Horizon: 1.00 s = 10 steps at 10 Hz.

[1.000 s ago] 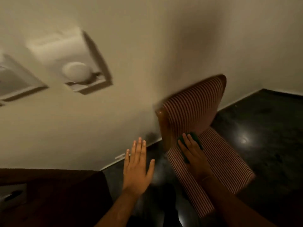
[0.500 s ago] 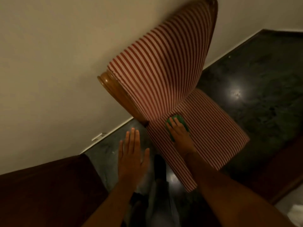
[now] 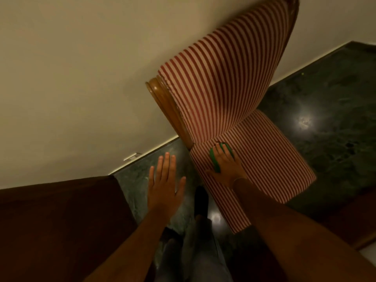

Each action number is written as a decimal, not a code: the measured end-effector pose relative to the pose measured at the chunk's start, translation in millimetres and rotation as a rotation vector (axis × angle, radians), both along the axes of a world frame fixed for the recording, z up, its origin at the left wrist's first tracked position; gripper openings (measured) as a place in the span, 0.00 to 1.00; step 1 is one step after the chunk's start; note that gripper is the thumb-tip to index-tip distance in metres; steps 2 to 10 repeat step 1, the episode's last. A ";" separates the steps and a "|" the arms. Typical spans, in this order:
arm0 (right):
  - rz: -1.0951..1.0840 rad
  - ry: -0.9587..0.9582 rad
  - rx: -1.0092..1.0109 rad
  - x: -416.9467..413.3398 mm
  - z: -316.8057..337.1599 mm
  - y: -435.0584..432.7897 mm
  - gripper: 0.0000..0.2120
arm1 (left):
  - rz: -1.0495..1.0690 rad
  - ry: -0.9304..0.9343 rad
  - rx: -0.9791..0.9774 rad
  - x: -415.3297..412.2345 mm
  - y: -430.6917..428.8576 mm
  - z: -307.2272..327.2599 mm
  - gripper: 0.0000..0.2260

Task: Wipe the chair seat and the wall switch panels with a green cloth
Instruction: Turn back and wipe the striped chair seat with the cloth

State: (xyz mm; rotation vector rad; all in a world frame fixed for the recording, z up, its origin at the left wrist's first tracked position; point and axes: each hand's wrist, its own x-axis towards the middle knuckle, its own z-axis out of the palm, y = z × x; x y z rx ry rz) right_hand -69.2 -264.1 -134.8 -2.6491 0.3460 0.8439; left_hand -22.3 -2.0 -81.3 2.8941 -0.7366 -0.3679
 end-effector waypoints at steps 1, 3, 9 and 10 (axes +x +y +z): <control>-0.040 -0.125 -0.015 7.0 28.7 6.2 0.40 | 0.034 -0.042 -0.021 9.2 5.4 24.0 0.34; -0.040 -0.125 -0.015 7.0 28.7 6.2 0.40 | 0.034 -0.042 -0.021 9.2 5.4 24.0 0.34; -0.040 -0.125 -0.015 7.0 28.7 6.2 0.40 | 0.034 -0.042 -0.021 9.2 5.4 24.0 0.34; -0.040 -0.125 -0.015 7.0 28.7 6.2 0.40 | 0.034 -0.042 -0.021 9.2 5.4 24.0 0.34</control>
